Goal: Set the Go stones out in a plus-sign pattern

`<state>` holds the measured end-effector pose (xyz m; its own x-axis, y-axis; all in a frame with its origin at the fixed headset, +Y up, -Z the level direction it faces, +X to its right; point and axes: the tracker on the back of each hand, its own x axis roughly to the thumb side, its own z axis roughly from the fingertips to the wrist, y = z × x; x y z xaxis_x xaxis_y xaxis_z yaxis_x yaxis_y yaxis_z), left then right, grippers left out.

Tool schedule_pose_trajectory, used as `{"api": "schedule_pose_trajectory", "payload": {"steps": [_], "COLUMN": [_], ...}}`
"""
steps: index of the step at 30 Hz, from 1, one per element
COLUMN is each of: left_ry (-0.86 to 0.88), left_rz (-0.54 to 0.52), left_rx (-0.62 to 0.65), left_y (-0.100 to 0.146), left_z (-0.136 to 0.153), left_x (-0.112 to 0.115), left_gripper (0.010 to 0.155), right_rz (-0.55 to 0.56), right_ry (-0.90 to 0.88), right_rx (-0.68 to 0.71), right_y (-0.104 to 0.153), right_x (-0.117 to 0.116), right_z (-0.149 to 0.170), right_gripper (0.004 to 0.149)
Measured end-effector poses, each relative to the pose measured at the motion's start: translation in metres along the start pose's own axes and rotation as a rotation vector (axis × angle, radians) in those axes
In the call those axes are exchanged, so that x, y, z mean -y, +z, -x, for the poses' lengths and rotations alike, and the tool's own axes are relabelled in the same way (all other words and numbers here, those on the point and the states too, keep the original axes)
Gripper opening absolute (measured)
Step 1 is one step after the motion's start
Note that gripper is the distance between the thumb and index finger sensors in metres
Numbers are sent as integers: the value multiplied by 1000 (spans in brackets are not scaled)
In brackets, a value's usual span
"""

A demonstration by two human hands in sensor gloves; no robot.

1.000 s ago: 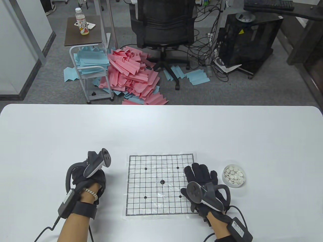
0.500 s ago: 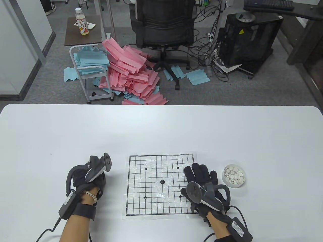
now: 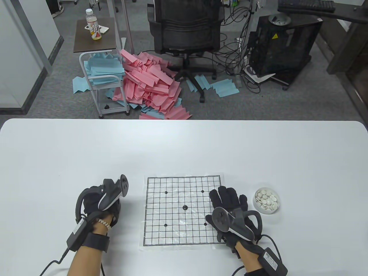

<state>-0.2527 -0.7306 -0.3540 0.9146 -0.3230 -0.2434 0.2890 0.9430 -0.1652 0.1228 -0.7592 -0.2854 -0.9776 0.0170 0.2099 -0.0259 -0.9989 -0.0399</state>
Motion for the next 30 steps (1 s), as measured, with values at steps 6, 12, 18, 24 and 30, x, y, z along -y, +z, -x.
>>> {"api": "schedule_pose_trajectory", "payload": {"steps": [6, 12, 18, 24, 30], "left_ry": [183, 362, 416, 408, 365], "left_rz": [-95, -50, 38, 64, 46], "left_rx": [129, 286, 364, 391, 391], "left_y": [15, 26, 30, 35, 38], "left_z": [-25, -71, -120, -154, -166], "left_x": [-37, -44, -29, -13, -8], "left_gripper": [42, 41, 41, 40, 39], "right_rz": [4, 4, 5, 3, 3], "right_ry": [-1, -1, 0, 0, 2], "right_rx": [2, 3, 6, 6, 9], "right_y": [0, 0, 0, 0, 0], "right_x": [0, 0, 0, -1, -1], "right_z": [0, 0, 0, 0, -1], "right_gripper": [84, 84, 84, 84, 84]}}
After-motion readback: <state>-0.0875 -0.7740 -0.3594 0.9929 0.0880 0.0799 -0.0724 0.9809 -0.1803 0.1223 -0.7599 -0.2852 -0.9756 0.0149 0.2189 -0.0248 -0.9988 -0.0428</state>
